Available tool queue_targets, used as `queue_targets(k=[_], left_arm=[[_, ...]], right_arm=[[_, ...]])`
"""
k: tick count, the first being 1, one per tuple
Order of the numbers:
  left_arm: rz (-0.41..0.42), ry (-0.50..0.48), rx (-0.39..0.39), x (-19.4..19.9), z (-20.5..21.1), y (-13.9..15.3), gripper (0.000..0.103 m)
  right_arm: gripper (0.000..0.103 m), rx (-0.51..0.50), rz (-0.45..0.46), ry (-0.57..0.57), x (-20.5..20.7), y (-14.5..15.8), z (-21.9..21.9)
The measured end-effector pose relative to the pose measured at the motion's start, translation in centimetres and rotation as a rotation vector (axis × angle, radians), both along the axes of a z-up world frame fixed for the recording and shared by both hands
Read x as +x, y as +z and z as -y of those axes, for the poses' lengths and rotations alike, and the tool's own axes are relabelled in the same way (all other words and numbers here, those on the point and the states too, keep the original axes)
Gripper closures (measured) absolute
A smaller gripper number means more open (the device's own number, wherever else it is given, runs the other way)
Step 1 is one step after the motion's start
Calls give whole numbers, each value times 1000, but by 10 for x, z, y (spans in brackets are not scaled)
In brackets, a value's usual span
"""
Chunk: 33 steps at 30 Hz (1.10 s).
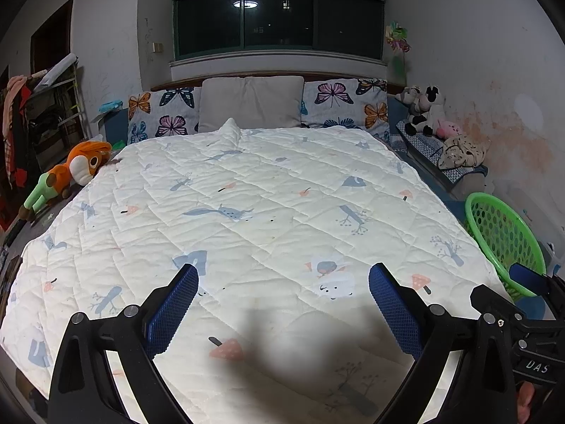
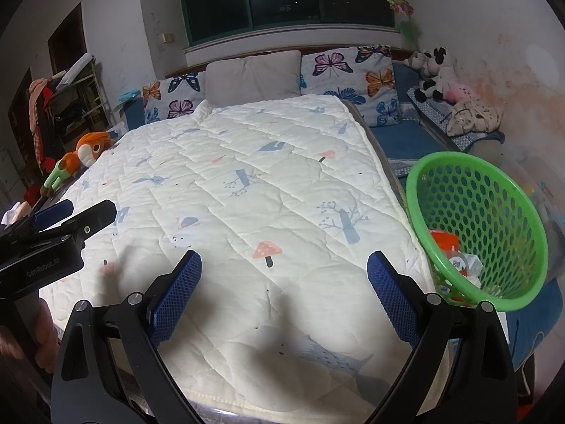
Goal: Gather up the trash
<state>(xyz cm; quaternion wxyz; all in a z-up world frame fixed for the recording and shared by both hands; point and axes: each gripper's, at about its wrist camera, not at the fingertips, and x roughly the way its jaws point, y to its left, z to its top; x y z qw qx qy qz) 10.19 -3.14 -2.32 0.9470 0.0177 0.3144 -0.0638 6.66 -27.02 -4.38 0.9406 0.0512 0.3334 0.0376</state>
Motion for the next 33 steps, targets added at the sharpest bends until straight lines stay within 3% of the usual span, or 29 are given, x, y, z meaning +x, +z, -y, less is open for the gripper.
queue_targets(k=[33], left_arm=[[11, 22, -3, -4, -5, 4, 9]], right_arm=[[9, 1, 0, 8, -2, 0, -5]])
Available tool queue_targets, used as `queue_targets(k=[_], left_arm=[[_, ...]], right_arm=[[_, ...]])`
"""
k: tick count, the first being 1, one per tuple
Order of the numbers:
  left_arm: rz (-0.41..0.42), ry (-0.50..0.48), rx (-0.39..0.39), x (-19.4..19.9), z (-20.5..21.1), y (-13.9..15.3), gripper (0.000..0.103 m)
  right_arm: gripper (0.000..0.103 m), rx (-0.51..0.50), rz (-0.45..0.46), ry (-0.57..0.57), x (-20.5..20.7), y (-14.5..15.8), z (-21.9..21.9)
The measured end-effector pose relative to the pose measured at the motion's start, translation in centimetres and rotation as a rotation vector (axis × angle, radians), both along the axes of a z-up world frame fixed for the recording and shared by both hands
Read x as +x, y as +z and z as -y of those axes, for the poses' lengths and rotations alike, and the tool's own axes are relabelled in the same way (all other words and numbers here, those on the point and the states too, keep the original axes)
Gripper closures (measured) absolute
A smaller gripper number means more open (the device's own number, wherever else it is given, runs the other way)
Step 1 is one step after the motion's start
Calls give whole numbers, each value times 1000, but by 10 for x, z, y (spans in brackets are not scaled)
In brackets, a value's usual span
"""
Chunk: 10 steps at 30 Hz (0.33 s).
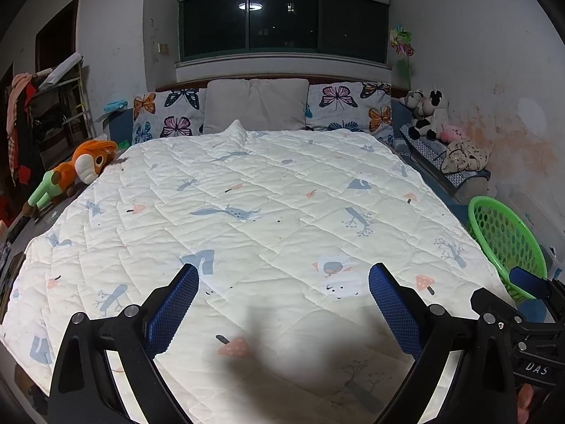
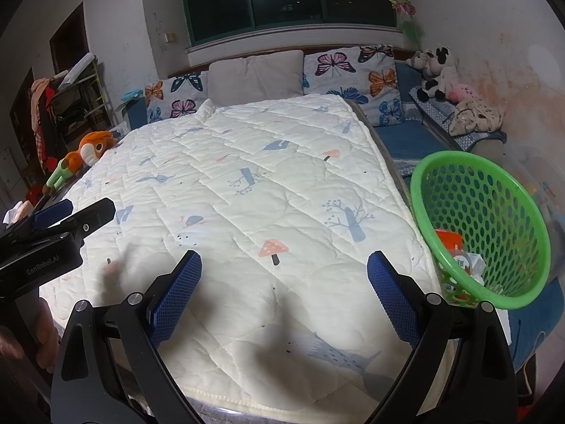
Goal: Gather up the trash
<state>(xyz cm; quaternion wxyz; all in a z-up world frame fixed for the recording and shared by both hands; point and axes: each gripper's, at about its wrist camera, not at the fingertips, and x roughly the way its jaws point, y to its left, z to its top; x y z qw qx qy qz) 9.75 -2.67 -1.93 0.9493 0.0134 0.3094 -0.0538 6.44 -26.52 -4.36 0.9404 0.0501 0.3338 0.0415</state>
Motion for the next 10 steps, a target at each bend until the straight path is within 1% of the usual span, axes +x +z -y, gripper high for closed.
queue_targets(k=[10], left_arm=[[-2, 9, 18, 0, -2, 1, 9]], right_arm=[[9, -23, -1, 32, 4, 2, -7]])
